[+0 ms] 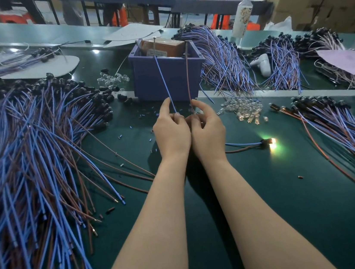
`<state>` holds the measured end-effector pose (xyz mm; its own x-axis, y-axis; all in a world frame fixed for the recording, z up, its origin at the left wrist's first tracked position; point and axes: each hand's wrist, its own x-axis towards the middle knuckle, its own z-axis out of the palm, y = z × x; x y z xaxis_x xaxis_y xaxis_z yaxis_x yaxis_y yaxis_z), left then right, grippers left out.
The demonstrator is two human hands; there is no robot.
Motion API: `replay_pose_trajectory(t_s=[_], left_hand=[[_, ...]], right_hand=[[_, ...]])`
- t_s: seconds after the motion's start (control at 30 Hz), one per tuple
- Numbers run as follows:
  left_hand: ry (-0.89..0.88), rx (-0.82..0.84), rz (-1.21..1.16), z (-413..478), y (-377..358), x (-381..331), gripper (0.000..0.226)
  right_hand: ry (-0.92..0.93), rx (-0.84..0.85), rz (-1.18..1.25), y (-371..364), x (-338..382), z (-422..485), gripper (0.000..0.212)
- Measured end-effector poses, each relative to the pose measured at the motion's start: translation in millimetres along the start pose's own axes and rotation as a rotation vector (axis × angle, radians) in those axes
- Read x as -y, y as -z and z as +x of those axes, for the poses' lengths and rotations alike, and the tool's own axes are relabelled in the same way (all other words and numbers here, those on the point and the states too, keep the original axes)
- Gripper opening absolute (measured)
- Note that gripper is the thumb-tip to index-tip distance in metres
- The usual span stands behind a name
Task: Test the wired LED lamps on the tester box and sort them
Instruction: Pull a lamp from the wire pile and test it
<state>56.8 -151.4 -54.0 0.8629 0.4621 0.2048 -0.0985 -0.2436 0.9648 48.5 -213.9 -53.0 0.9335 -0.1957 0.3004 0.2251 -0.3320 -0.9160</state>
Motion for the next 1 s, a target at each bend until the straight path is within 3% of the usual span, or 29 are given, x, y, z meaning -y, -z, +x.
replay_pose_trajectory(t_s=[0.2,0.5,0.63,0.8,0.9,1.0], left_hand=[[0.021,0.010,-0.002,-2,1,-2,0.045],[0.023,0.028,-0.077,-3,6,-13,0.021],[-0.121,0.039,-0.169,-4,12,-30,0.010],[-0.370,-0.009,-0.280,-21,15,-68,0.023],[-0.456,0.101,-0.358,-36,3,-98,0.007],[-0.507,0.184,-0.369,-47,-17,-123,0.021]], right_hand=[[-0.002,0.005,-0.017,1,2,-1,0.038],[0.038,0.042,-0.102,8,12,-2,0.023],[0.175,0.151,-0.236,27,30,-2,0.016],[0.244,0.248,-0.494,61,52,5,0.018],[0.287,0.071,-0.426,87,63,10,0.016],[0.263,-0.220,-0.186,112,63,14,0.013]])
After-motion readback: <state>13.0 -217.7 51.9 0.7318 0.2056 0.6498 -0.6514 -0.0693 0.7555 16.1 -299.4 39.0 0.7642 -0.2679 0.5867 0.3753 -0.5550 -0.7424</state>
